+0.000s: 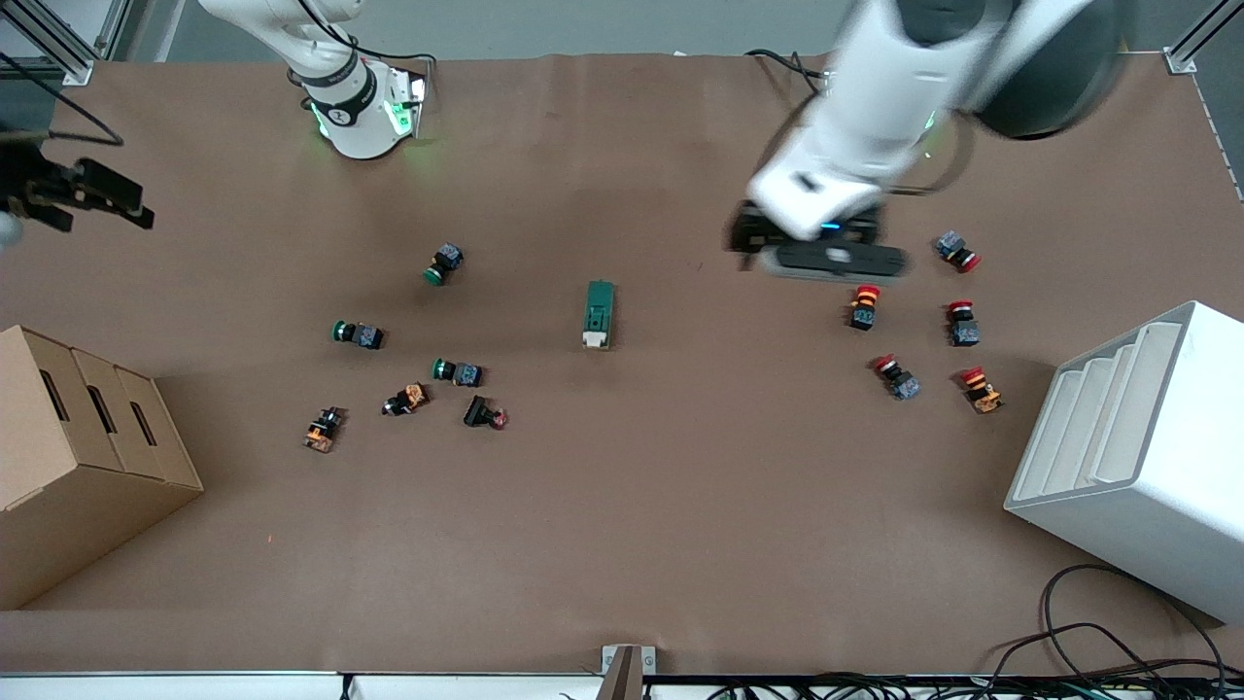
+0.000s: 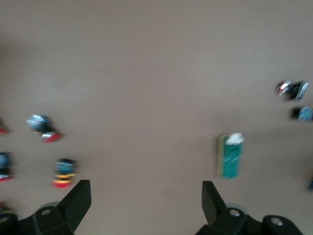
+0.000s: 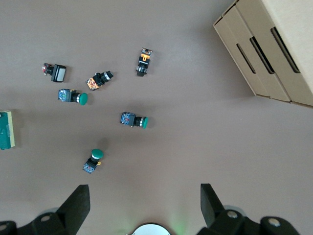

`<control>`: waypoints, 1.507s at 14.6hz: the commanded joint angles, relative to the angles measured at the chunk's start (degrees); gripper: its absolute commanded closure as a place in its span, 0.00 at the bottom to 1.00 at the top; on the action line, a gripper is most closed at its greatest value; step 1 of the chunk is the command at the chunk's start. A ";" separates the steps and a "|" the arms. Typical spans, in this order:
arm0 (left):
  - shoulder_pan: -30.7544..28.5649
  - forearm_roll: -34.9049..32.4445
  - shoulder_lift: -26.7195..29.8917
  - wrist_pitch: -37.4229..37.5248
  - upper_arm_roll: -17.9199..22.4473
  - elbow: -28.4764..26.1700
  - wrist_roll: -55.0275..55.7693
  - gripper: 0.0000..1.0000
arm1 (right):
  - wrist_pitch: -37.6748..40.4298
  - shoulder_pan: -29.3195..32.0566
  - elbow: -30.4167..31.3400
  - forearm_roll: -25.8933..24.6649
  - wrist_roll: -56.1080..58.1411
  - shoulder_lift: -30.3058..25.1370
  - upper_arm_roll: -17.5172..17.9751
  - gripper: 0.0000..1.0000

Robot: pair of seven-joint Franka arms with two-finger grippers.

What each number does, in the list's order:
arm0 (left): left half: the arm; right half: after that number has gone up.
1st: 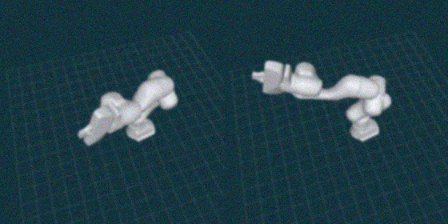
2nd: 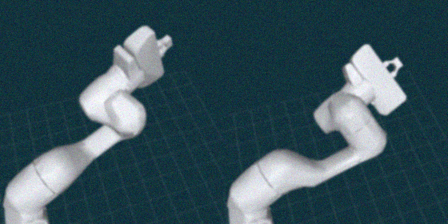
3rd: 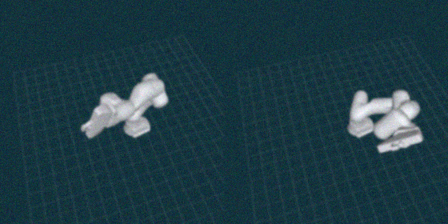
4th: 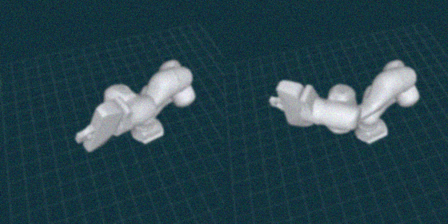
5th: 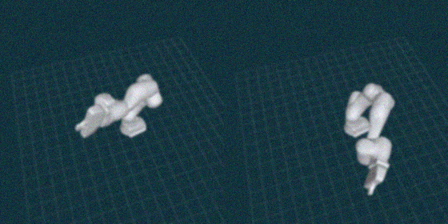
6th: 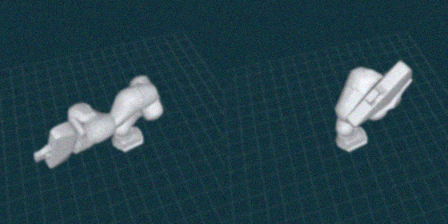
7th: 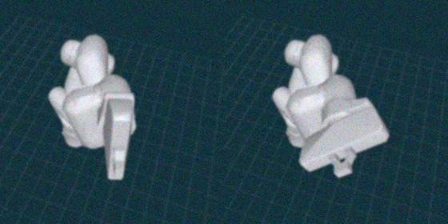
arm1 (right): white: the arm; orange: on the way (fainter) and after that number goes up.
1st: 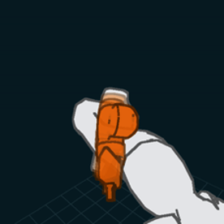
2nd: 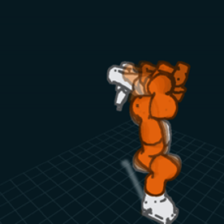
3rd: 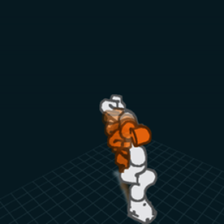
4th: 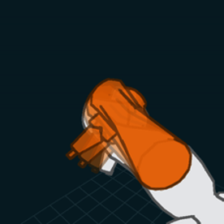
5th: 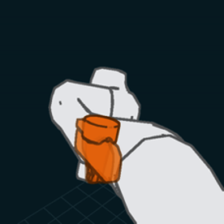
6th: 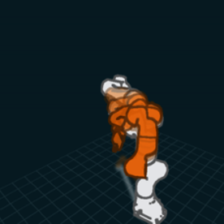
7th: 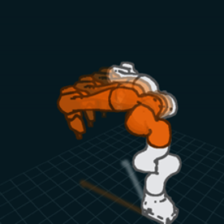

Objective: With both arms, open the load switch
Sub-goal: 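Move the left gripper over the green switch while the right gripper reaches in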

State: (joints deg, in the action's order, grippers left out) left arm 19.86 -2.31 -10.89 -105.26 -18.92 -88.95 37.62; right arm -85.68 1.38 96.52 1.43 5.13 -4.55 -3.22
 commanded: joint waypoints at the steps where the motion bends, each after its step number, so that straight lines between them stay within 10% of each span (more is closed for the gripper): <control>1: 7.71 -6.53 -5.53 -4.59 0.11 1.85 14.36 0.00 | 0.16 0.38 -3.53 0.42 0.76 5.93 -0.04 0.00; 6: 19.67 -22.24 -14.67 -12.67 0.03 -0.17 40.63 0.00 | 0.08 -1.02 -6.44 -1.08 -2.03 13.51 0.05 0.00; 19: 34.54 -90.35 -31.46 -15.77 -0.06 -17.39 111.65 0.00 | -13.53 -25.97 -7.31 9.91 -77.15 29.67 0.23 0.00; 22: 36.38 -95.59 -35.60 -8.58 0.02 -17.23 113.02 0.01 | -15.92 -30.10 -10.64 11.48 -88.06 35.37 0.32 0.00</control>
State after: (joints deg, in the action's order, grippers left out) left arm 55.24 -95.04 -44.81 -116.98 -19.26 -106.85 150.13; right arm -101.61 -26.46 89.95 10.91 -76.36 26.64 -2.31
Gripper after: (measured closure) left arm 0.004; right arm 0.000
